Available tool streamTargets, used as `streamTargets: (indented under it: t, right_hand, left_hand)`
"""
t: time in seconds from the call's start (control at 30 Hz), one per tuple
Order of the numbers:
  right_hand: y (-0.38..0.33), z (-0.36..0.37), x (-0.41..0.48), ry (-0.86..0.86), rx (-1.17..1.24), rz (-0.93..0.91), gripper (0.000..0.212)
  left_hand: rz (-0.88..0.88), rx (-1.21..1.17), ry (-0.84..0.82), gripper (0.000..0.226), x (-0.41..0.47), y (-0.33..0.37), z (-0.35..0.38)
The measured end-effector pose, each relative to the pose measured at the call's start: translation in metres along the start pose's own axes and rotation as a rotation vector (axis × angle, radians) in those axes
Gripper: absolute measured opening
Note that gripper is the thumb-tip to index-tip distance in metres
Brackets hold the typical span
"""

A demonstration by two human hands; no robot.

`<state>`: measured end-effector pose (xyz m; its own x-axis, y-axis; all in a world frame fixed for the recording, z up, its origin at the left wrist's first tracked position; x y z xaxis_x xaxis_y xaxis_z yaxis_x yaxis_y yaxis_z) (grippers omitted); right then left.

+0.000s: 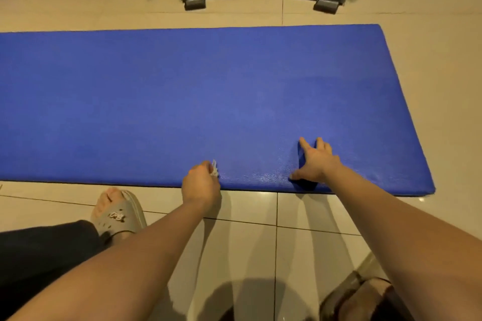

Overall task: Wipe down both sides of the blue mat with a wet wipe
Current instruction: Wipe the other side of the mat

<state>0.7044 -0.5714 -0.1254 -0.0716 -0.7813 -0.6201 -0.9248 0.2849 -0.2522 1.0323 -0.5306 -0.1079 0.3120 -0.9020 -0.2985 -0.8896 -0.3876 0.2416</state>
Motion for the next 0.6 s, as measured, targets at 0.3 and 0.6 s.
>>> streamTargets:
  t: [0.3,0.6]
  right_hand:
    - [-0.002,0.016,0.007,-0.106,-0.271,0.031,0.141]
    - [-0.003,0.014,0.007,-0.112,-0.333,0.015,0.141]
  left_hand:
    - [0.391,-0.133,-0.103,0.028,-0.046,0.126,0.054]
    - [0.478,0.066,-0.036,0.020,-0.010,0.099,0.031]
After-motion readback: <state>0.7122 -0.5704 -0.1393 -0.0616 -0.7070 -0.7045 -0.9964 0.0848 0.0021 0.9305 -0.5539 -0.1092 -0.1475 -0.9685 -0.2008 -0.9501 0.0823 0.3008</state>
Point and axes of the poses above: each hand's wrist, its own x-axis towards the middle knuckle, its own z-axis out of the palm, y = z × x, the point moved 10 cm from there along x, towards the middle knuckle, and after that the axes turned 10 degrees about x, right-handed, at the moved point
